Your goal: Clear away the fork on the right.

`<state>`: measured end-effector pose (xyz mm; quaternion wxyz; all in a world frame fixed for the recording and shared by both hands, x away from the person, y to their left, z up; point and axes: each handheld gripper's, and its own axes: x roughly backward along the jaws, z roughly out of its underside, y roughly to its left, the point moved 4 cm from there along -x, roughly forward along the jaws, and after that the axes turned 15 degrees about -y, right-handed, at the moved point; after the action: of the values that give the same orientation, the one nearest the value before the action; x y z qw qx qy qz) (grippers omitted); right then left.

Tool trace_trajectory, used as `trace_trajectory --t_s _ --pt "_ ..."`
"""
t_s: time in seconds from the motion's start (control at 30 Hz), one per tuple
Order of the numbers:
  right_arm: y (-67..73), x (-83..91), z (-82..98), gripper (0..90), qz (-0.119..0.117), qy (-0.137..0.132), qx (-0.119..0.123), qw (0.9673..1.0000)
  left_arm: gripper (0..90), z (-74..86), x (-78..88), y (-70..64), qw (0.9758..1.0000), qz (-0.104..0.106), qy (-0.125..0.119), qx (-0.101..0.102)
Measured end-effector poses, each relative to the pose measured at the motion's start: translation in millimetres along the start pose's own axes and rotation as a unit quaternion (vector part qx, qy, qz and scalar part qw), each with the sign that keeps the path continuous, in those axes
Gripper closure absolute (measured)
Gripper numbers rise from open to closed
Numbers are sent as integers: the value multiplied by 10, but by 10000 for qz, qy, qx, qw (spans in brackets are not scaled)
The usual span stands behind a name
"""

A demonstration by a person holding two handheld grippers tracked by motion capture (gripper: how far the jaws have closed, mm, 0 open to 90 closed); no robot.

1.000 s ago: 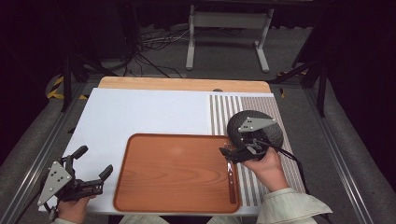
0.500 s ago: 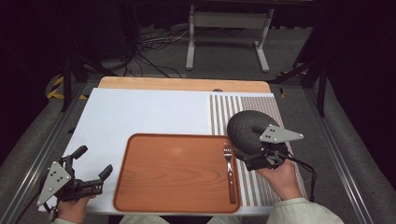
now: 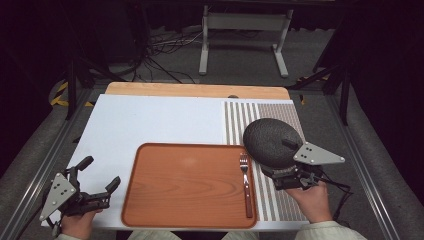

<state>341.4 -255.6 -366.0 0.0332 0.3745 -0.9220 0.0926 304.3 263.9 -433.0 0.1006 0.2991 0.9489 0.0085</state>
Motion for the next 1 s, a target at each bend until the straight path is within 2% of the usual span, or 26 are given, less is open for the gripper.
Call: trace_trajectory --t_s 0.07,0.13,0.3,0.53,0.63,0.9,1.0 --pt "8 46 14 0 -3 -180 2 9998 7 -1 2 1 10000 1 3 2" --pt "-9 107 55 0 20 -446 -120 9989 7 0 3 2 10000 -8 -2 6" --pt "-40 203 158 0 133 -521 -160 9984 7 1 2 4 10000 -11 7 9" --pt "-80 302 379 0 187 -812 -235 9962 7 -1 3 4 10000 -24 -2 2" --pt "-98 326 468 0 243 -796 -331 9960 7 -1 4 6 10000 -25 -5 6" --pt "-136 367 596 0 295 -975 -405 9940 7 2 4 8 10000 -11 3 20" --pt "-137 366 660 0 305 -963 -435 9939 7 3 5 11 10000 -18 -2 25"
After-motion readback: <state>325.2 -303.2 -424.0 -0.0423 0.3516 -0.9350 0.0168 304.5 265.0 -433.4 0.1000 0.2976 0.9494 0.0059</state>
